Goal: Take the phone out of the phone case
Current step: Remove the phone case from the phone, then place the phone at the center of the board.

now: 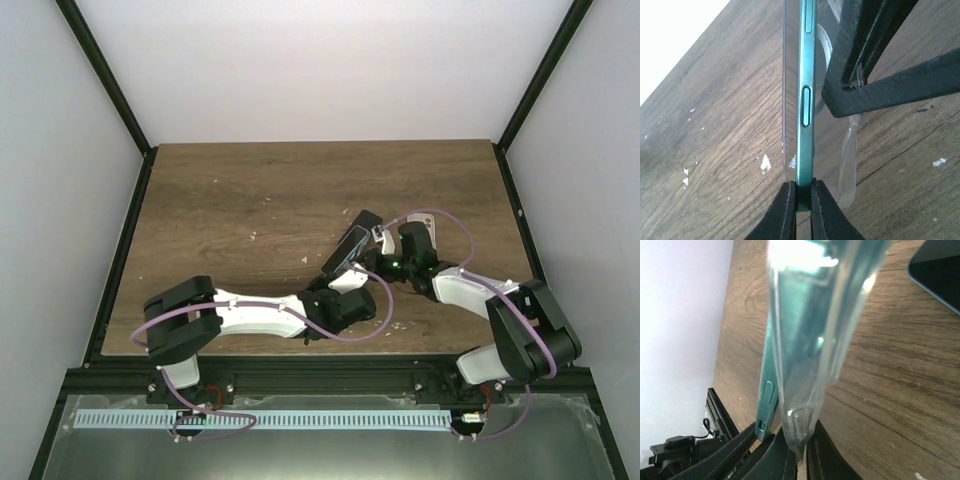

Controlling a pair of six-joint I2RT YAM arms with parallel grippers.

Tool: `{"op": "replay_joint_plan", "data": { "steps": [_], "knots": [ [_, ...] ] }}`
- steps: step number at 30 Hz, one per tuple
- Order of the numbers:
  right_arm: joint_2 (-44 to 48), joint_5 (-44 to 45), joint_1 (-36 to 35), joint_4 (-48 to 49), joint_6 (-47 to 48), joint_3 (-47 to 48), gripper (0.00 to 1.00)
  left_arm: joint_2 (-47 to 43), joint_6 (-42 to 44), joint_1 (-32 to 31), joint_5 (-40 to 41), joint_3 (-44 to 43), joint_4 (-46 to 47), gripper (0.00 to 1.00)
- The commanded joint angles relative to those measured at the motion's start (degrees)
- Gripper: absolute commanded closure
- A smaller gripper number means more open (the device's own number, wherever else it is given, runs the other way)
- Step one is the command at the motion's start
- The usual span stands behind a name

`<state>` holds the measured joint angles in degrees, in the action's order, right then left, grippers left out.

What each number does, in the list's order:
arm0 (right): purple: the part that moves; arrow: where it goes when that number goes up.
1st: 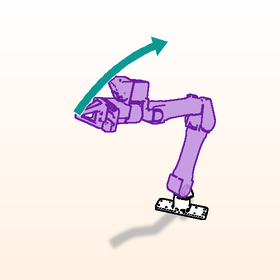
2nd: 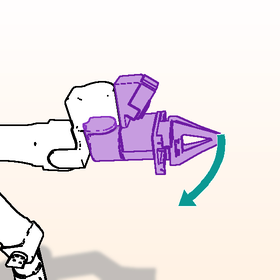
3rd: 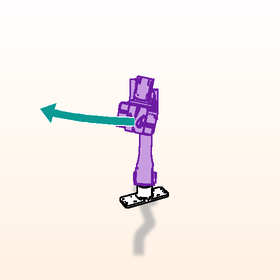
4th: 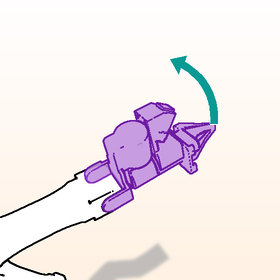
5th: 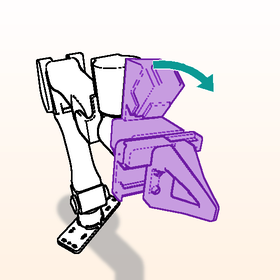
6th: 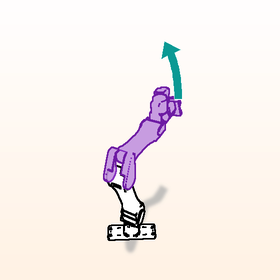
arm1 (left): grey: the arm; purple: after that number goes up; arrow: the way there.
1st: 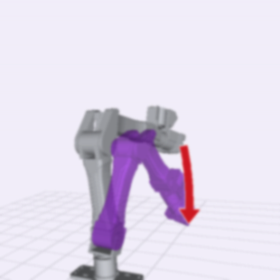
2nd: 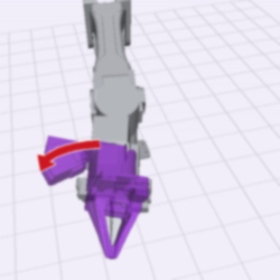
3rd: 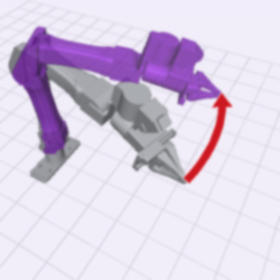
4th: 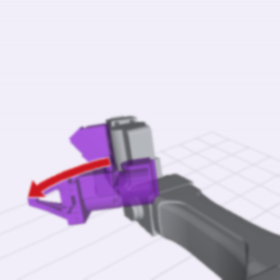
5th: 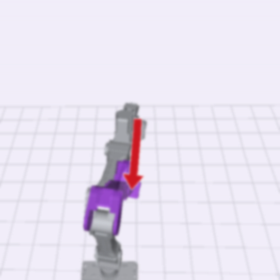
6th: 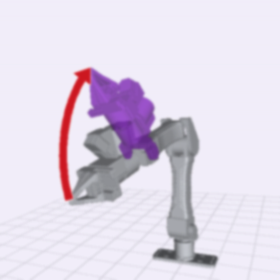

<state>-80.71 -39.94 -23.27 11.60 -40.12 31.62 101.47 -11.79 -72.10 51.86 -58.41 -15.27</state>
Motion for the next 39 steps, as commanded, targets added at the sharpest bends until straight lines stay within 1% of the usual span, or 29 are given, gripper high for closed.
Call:
{"op": "replay_joint_plan", "data": {
  "steps": [1,5,9,14,17,18,21,25,27,29,31,34,37,39],
  "knots": [
    [4.0,5.8,-0.1,-4.2,4.4,1.7,0.99,-6.8,-5.5,2.5,1.5,0.9,-4.7,1.0],
    [4.6,14.0,-0.1,-7.4,7.2,3.4,0.99,-11.8,-8.0,2.7,-2.5,2.2,-4.0,1.0],
    [4.3,20.3,-0.1,-10.4,9.4,4.5,0.99,-15.5,-9.9,4.3,-6.1,2.6,-4.4,1.0],
    [5.5,19.3,-0.1,-9.9,10.2,5.1,0.99,-19.8,-10.5,6.5,-9.3,4.4,-3.3,1.0],
    [7.1,23.4,0.0,-10.6,11.0,5.2,0.99,-22.4,-10.8,8.4,-10.9,5.5,-3.3,1.0],
    [7.3,24.7,0.3,-10.7,11.1,5.4,0.99,-23.3,-10.5,9.1,-11.8,6.0,-3.0,1.0],
    [7.5,24.9,1.7,-11.1,11.6,6.4,0.99,-25.3,-8.9,11.4,-14.5,7.0,-2.1,1.0],
    [8.9,26.7,3.3,-11.9,11.7,6.9,0.99,-25.6,-6.3,14.3,-16.4,6.7,-1.3,1.0],
    [9.3,27.4,4.7,-12.2,11.7,6.9,0.99,-25.8,-3.8,15.1,-19.0,6.8,0.2,1.0],
    [9.6,27.3,5.8,-12.5,11.7,6.8,0.99,-25.4,-2.9,15.3,-17.3,6.3,0.0,1.0],
    [10.0,26.9,6.5,-12.4,11.7,6.6,0.99,-23.3,0.2,15.4,-14.8,5.7,0.5,1.0],
    [10.6,27.1,6.9,-12.3,11.7,6.8,0.99,-16.4,3.3,15.7,-9.0,2.2,-3.5,1.0],
    [11.0,26.9,7.5,-12.3,11.7,6.6,0.99,-9.0,3.2,15.7,-3.3,-2.7,-9.2,1.0],
    [11.1,24.7,8.9,-12.1,11.5,6.3,0.99,-7.4,4.4,15.7,-1.6,-3.0,-8.7,1.0]
  ]
}}
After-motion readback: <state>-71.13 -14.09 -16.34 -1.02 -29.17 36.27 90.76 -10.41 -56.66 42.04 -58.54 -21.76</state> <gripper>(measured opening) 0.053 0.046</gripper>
